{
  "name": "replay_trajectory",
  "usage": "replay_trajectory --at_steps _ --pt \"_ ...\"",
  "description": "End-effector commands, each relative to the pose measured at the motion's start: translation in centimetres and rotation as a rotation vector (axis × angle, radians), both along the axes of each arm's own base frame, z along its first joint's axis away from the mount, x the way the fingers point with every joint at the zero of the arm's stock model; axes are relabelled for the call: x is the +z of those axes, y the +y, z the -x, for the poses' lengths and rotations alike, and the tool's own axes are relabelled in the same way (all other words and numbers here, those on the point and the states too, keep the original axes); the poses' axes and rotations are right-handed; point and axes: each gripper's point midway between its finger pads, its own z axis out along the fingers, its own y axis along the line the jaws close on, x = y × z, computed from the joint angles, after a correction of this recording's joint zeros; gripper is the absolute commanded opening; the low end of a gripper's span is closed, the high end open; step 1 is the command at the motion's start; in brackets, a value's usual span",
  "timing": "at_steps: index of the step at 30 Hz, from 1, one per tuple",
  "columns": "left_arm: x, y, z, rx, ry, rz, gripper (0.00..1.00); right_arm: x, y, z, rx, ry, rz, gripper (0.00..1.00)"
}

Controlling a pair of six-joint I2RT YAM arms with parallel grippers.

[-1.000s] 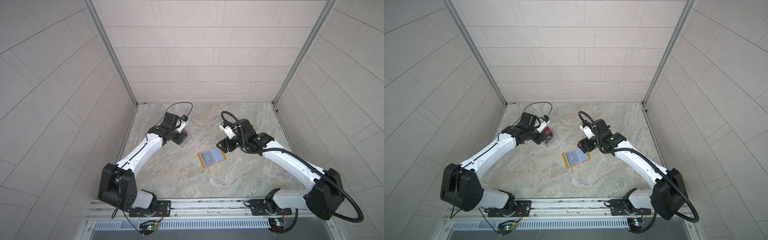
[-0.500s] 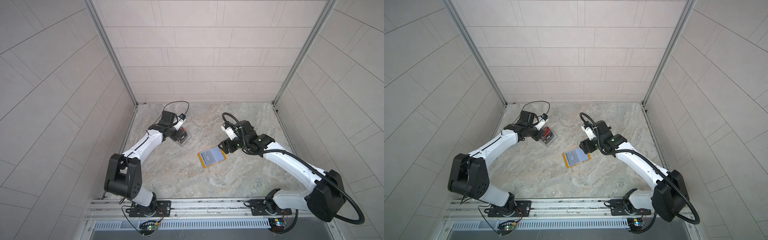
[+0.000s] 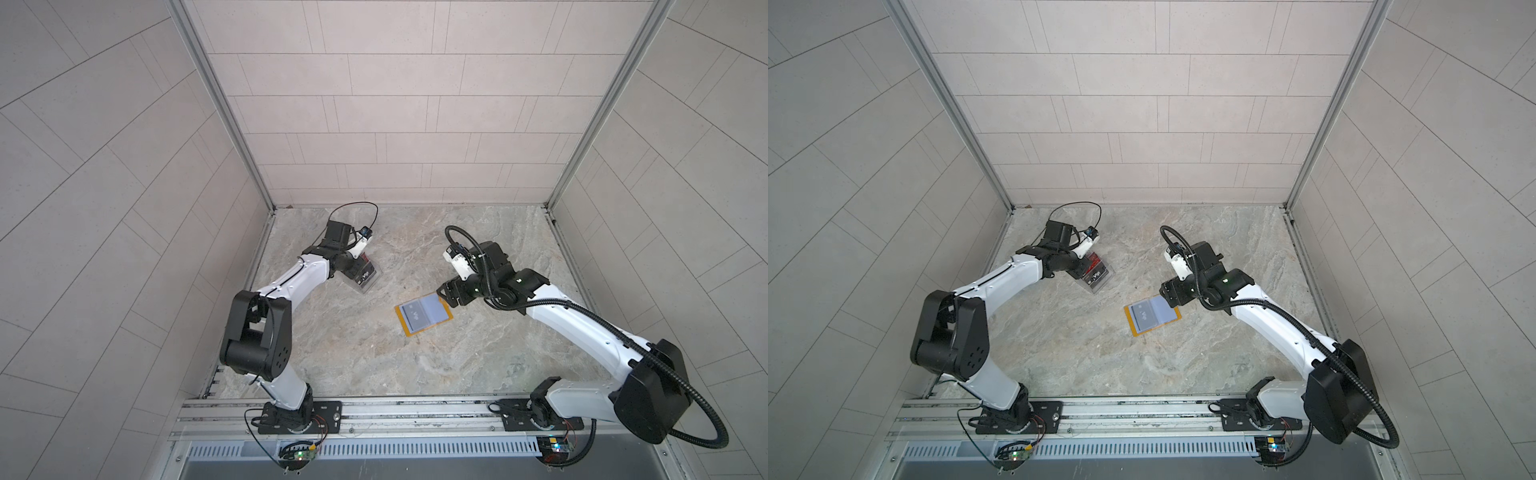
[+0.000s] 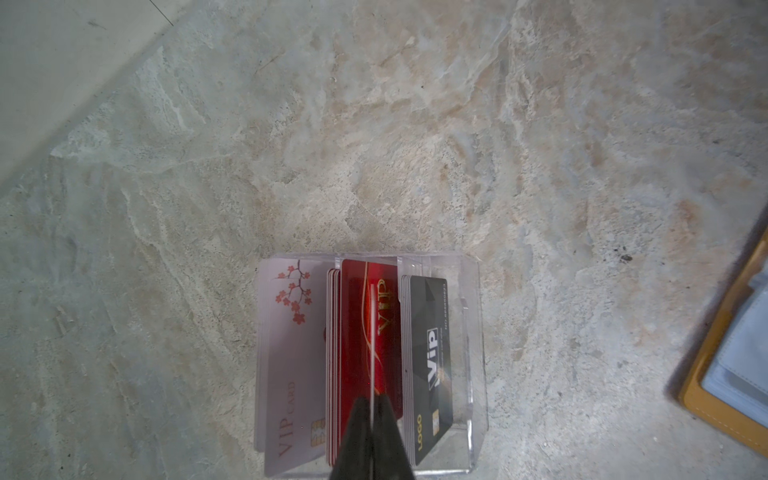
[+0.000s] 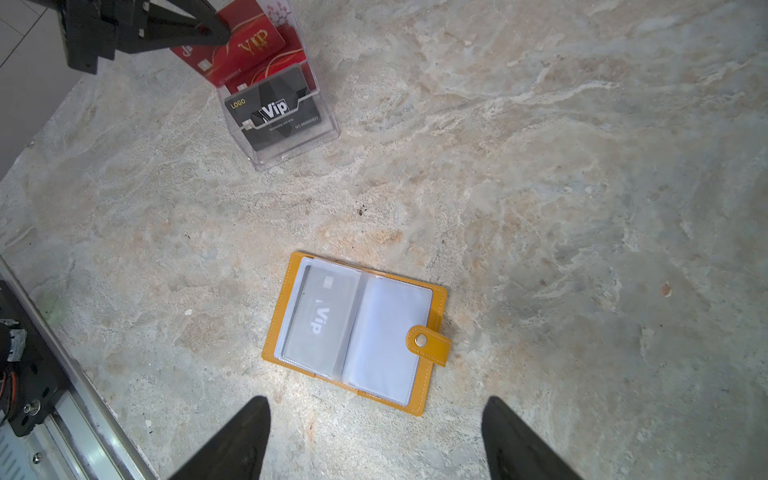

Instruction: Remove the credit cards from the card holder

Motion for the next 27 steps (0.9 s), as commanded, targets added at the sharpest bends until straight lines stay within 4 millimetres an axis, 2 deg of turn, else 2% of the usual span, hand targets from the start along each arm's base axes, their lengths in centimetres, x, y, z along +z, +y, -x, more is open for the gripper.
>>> replay_trajectory --at_steps 1,27 --pt "0.1 0.0 -1.0 -0.003 -0.015 0.015 0.0 0.4 -0.3 -0.1 -0.013 -0.021 -0.004 0.83" --pt "-1.8 -1.0 -1.0 -0.019 0.053 0.063 0.0 -0.1 -0.7 0.0 -0.031 -0.015 0.0 0.82"
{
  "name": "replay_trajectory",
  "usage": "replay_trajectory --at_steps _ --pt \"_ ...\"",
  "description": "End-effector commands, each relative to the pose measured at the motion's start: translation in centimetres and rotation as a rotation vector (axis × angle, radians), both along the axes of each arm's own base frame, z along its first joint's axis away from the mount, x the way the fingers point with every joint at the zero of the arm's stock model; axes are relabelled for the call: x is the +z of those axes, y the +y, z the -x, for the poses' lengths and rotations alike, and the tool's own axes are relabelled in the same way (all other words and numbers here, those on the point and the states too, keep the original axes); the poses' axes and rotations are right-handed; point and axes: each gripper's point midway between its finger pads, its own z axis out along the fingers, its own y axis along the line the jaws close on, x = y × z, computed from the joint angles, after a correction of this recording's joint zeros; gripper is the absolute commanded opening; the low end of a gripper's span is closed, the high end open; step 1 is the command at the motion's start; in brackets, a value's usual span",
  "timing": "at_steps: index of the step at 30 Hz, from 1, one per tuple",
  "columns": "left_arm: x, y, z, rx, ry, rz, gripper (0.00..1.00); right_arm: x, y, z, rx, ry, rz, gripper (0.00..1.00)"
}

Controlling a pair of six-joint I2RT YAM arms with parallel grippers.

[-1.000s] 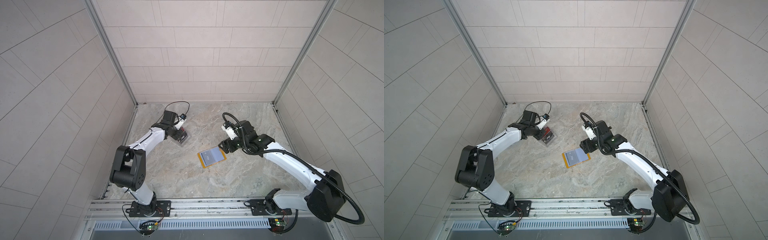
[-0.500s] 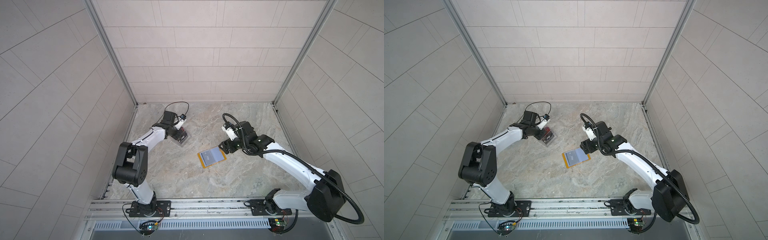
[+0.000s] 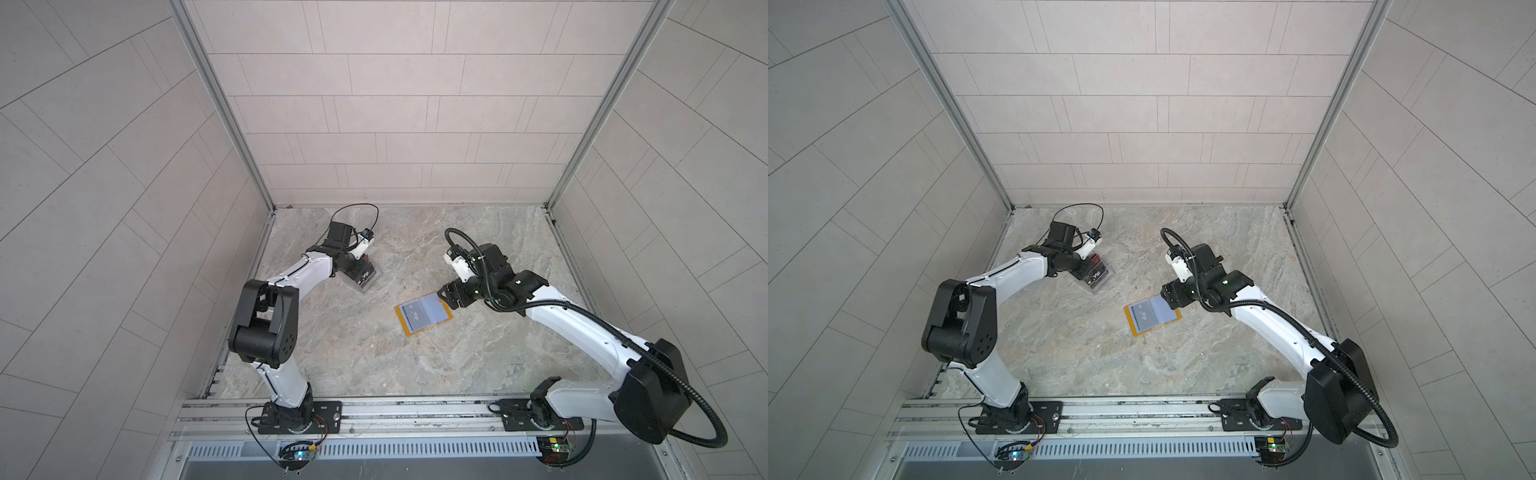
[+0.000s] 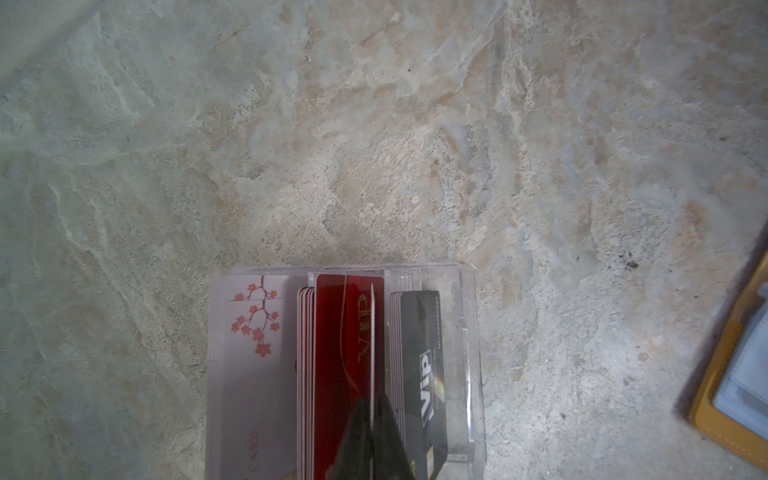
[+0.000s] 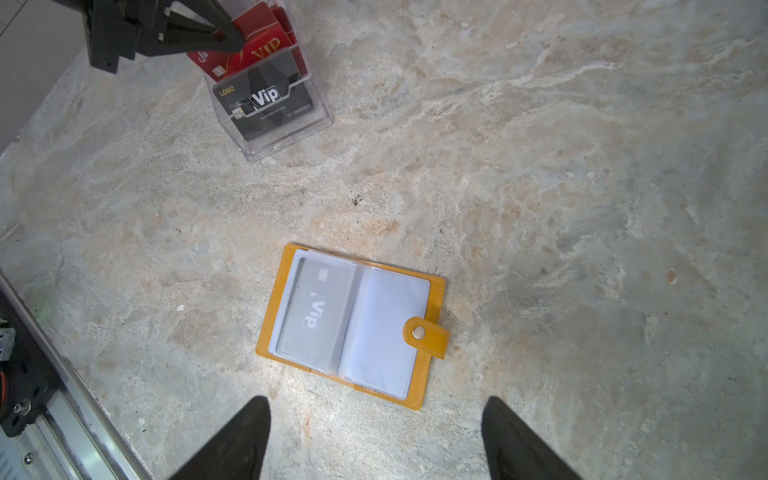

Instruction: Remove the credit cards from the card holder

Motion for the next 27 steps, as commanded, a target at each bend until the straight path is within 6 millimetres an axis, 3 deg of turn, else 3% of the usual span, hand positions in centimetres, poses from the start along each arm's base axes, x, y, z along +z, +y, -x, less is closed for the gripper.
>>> replay_trajectory --at_steps 1,13,20,27 --pt "0.44 -0.13 -0.64 0.004 -0.006 0.022 0.0 0.51 -0.46 -0.13 -0.022 -0.024 -0.005 0.82" --pt "-0.39 -0.32 -0.49 0.007 0.021 0.031 0.03 0.47 -0.78 -0.11 -0.033 -0.029 0.0 0.82" --pt "-0.28 -0.32 -0.47 0.012 0.017 0.034 0.15 0.47 -0.88 -0.09 -0.036 -0.032 0.001 0.82" --pt "-0.01 -0.3 -0.59 0.018 0.011 0.038 0.18 0.47 -1.0 -0.12 -0.041 -0.035 0.0 0.82"
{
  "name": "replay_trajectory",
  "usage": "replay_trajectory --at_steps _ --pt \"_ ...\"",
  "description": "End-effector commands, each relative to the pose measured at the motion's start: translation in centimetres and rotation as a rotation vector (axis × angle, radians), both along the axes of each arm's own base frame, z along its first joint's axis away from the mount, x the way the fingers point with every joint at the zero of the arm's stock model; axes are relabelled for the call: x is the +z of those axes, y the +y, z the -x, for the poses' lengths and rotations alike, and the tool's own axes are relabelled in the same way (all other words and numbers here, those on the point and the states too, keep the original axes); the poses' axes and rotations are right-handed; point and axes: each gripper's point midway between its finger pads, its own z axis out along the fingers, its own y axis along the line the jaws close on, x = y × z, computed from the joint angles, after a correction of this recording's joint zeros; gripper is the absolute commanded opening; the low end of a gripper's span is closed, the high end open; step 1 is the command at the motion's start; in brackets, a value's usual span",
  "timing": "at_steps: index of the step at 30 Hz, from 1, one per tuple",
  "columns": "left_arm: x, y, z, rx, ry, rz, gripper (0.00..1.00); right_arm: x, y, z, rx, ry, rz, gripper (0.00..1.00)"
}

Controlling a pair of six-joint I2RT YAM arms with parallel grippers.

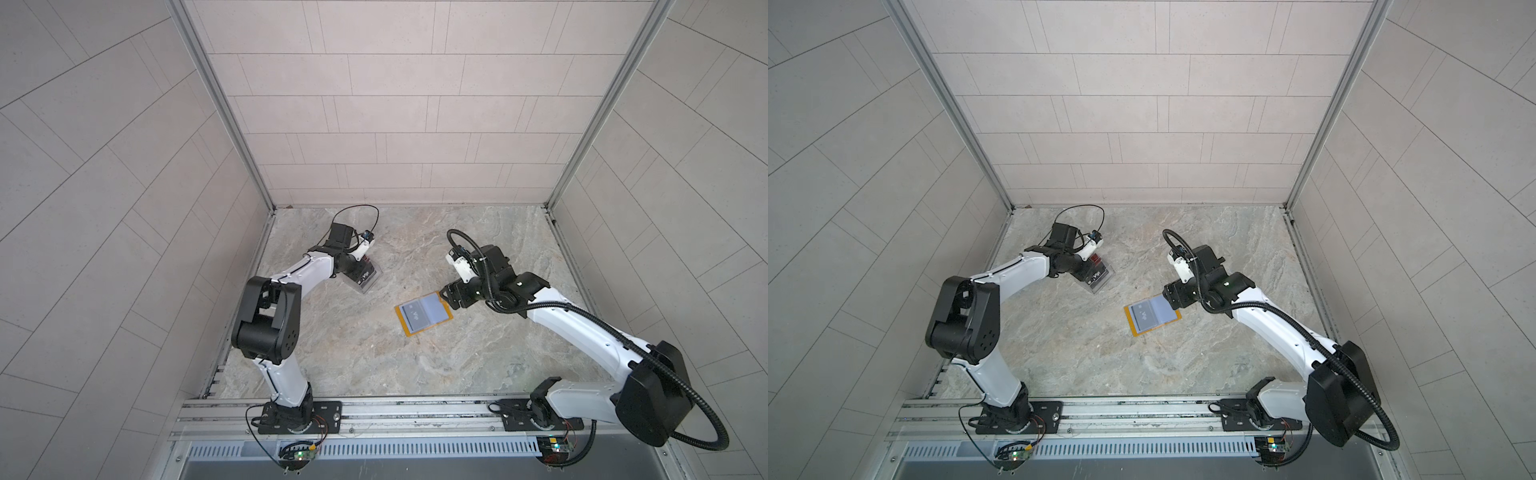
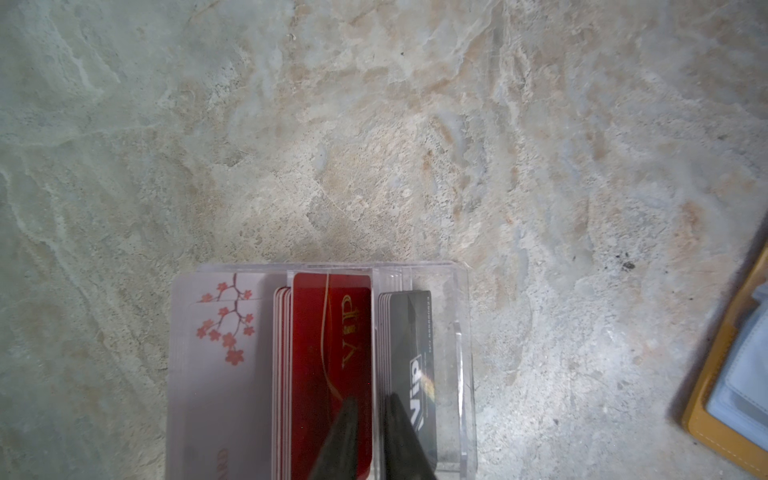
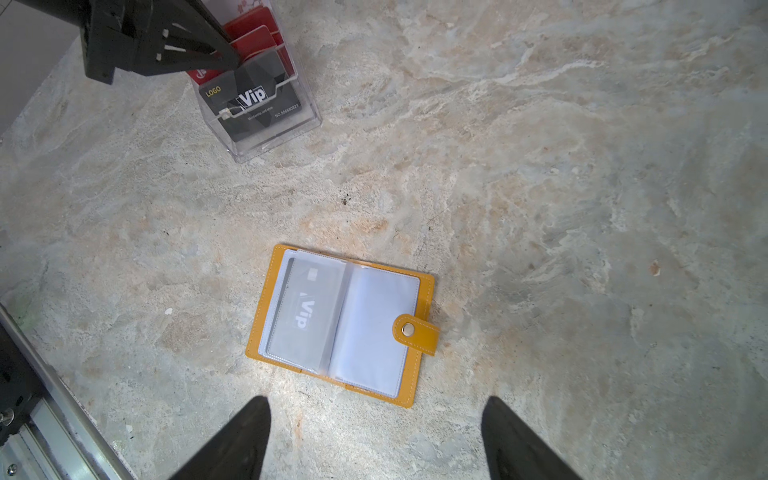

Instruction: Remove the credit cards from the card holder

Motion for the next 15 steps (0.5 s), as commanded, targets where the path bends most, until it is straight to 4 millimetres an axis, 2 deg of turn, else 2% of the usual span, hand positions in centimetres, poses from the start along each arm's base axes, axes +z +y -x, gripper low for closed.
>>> replay_trajectory --at_steps 1,15 --pt "1.0 0.0 -0.8 0.01 -0.024 0.013 0.19 0.6 -0.4 0.0 -0.017 -0.021 -0.007 0.82" --pt "2.5 1.0 -1.4 0.067 -0.063 -0.014 0.2 0.5 -0.2 -0.3 -0.02 -0.02 -0.013 0.82"
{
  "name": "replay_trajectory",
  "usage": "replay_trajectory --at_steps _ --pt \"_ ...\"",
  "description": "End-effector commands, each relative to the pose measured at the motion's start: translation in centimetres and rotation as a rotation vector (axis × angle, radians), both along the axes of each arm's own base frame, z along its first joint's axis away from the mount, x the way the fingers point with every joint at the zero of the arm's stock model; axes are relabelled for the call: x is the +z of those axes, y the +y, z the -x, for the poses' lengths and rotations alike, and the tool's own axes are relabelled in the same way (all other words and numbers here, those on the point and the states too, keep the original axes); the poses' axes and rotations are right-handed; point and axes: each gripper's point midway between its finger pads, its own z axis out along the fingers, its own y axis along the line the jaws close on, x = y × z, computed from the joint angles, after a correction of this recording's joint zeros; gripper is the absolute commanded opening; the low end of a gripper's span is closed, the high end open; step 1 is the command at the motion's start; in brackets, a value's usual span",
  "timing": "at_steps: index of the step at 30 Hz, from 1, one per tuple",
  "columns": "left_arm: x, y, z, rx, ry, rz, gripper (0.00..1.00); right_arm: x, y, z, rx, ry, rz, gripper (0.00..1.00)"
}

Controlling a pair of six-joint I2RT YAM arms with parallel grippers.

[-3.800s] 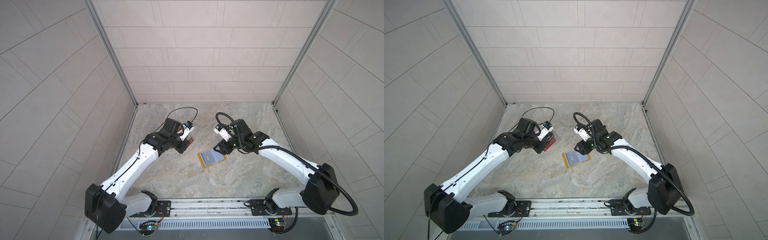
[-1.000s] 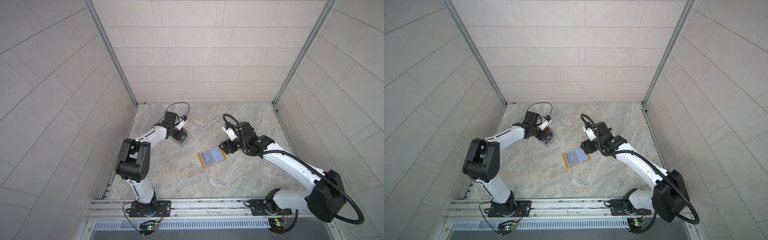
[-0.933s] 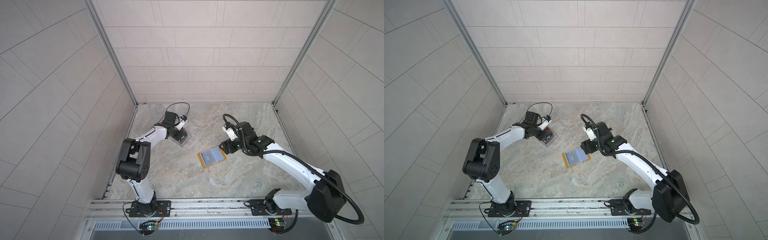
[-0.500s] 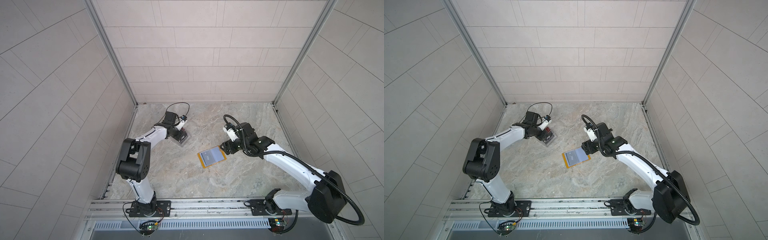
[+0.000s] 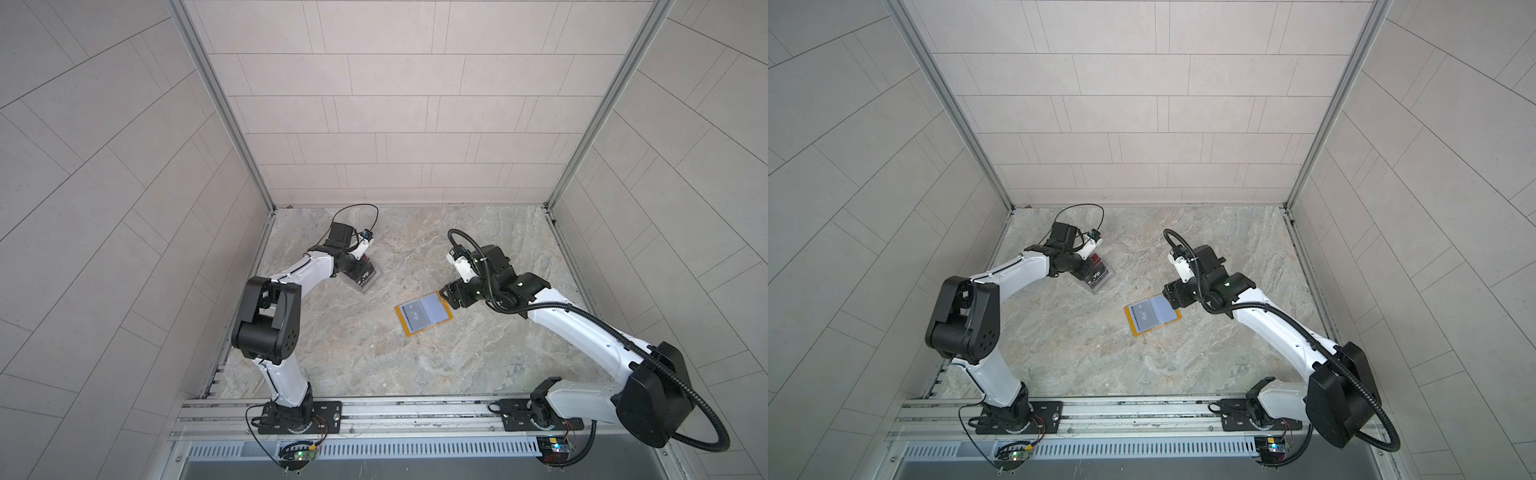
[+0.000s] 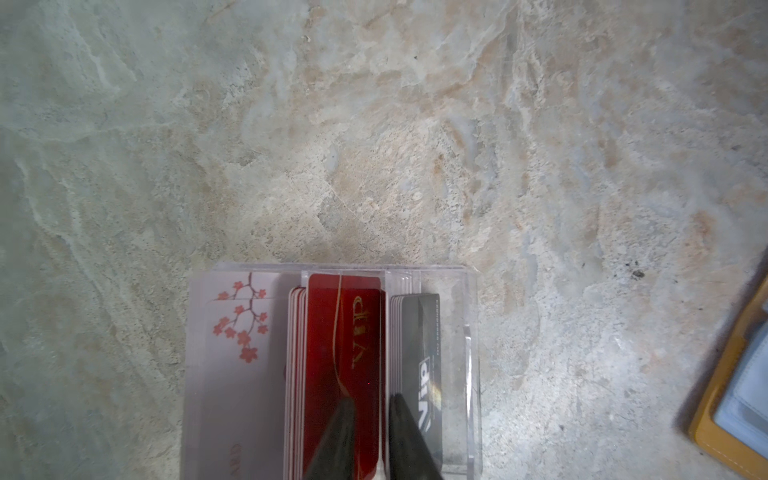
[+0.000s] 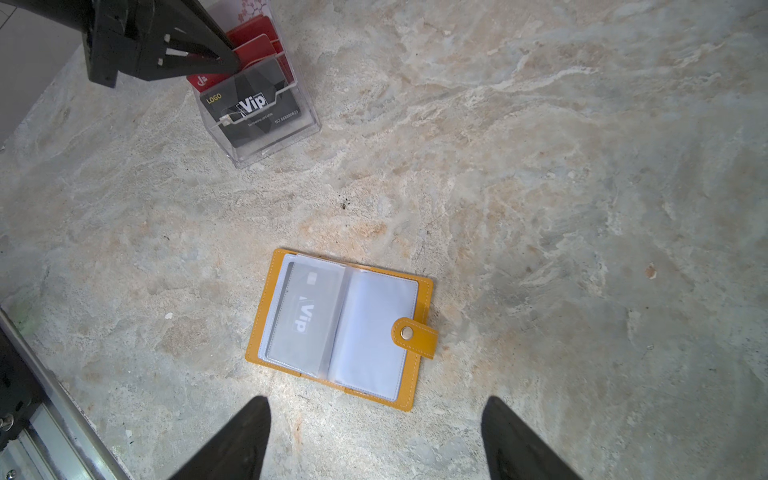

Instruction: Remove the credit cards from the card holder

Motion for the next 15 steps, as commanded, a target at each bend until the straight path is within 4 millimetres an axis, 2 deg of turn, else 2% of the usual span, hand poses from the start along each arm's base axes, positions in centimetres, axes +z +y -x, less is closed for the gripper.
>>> replay_trajectory --at_steps 1,15 --pt "2.3 0.8 -1.1 0.045 -0.06 -0.013 0.21 0.4 -0.2 -0.2 -0.016 -0.012 -0.009 0.82" --pt "3.1 2.1 -1.5 0.12 -0.092 -0.05 0.22 0.0 0.0 -0.4 -0.016 0.0 -0.009 0.82"
